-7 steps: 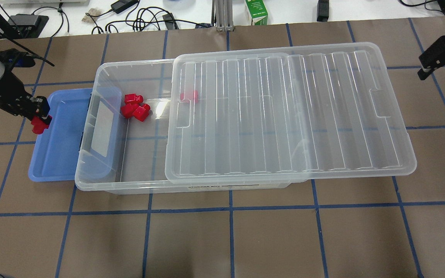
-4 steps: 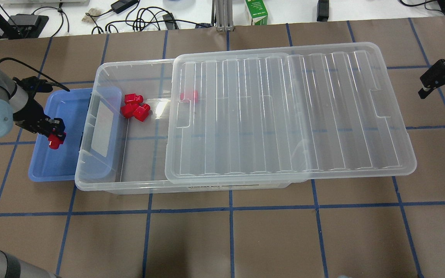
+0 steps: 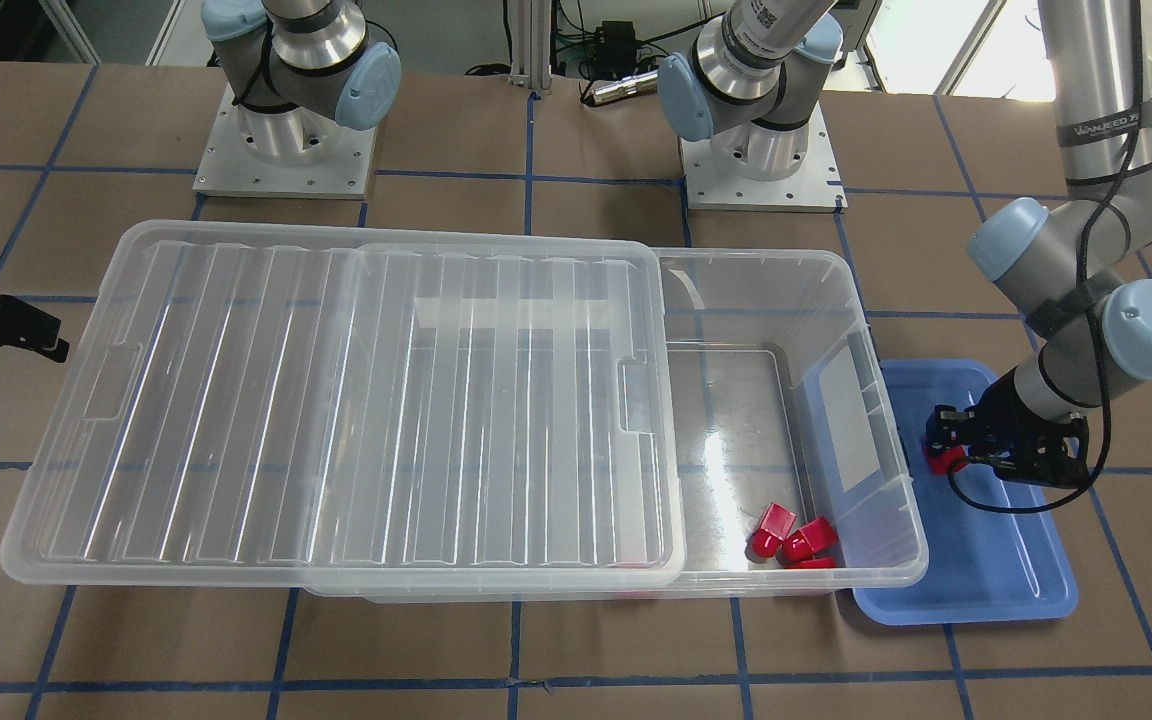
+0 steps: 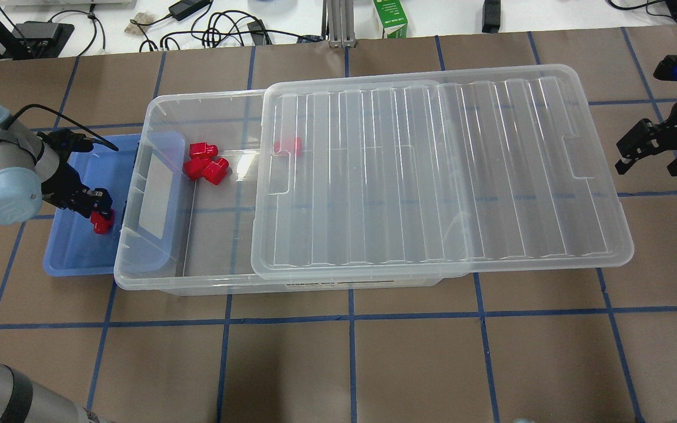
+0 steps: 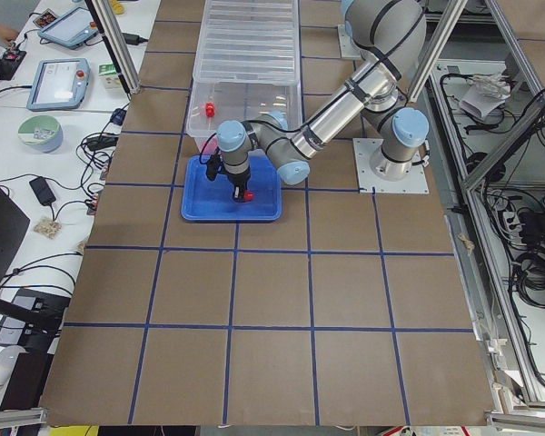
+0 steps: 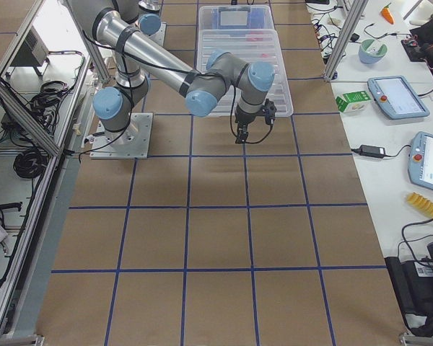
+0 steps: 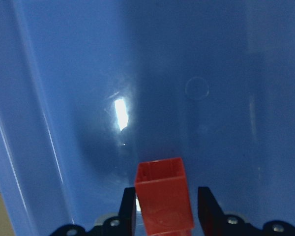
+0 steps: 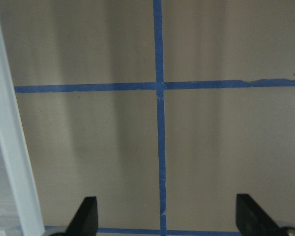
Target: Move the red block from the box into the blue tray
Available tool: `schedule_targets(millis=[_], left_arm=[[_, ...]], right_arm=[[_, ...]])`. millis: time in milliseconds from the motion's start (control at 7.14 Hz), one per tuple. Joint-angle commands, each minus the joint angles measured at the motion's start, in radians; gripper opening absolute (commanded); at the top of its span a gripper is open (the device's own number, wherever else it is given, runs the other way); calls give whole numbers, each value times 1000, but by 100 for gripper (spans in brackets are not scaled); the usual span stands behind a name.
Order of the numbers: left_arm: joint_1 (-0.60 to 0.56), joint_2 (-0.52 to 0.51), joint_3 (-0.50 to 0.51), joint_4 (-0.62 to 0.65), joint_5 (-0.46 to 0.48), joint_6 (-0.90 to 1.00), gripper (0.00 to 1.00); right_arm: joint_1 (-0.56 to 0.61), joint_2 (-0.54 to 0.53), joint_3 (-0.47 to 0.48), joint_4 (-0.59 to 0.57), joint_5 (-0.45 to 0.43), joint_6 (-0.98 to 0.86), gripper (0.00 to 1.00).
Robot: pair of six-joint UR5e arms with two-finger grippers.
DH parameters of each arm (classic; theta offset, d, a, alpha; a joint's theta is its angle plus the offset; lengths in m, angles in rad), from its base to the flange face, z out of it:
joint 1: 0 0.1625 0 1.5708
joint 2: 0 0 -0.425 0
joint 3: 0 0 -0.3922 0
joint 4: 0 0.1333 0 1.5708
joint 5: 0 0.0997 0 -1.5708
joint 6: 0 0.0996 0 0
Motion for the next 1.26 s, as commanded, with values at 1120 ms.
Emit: schedule_targets(millis=[1120], left_arm=[[-496, 307, 345, -613, 19, -508, 100]], right_arm=[[391, -3, 16, -110, 6, 420, 100]])
